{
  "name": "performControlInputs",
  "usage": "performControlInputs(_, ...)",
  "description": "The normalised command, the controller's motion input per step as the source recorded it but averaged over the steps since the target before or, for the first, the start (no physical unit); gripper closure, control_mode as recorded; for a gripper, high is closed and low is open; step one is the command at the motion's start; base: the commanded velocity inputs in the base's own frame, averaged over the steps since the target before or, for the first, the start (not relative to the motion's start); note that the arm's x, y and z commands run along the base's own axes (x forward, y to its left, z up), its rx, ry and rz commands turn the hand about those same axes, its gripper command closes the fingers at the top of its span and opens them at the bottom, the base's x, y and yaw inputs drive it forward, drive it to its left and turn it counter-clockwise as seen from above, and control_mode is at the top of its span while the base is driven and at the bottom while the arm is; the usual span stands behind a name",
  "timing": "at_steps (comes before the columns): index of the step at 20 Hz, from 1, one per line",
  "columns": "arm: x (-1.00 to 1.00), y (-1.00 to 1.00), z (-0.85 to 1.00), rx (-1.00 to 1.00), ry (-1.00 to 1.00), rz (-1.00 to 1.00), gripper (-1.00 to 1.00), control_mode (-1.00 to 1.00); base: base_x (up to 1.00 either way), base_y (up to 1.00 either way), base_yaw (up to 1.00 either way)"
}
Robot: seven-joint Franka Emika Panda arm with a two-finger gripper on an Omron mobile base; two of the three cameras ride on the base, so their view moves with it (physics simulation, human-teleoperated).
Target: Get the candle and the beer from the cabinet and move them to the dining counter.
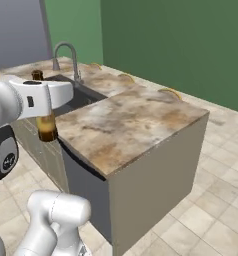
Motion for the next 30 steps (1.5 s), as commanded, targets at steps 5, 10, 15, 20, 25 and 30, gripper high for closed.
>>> performControlInputs(5, 0.00, 0.00, 0.00, 0.00, 0.00, 0.00, 1.00, 1.00, -0.02, -1.00, 0.20)
performControlInputs(10, 0.00, 0.00, 0.00, 0.00, 0.00, 0.00, 1.00, 1.00, 0.00, -1.00, 0.37)
performControlInputs(15, 0.00, 0.00, 0.00, 0.00, 0.00, 0.00, 1.00, 1.00, 0.00, -1.00, 0.40)
performControlInputs(20, 0.00, 0.00, 0.00, 0.00, 0.00, 0.00, 1.00, 1.00, 0.02, -0.83, 0.56)
performControlInputs(25, 0.00, 0.00, 0.00, 0.00, 0.00, 0.00, 1.00, 1.00, 0.20, -0.33, 0.79)
performControlInputs(30, 0.00, 0.00, 0.00, 0.00, 0.00, 0.00, 1.00, 1.00, 0.23, -0.15, 0.92)
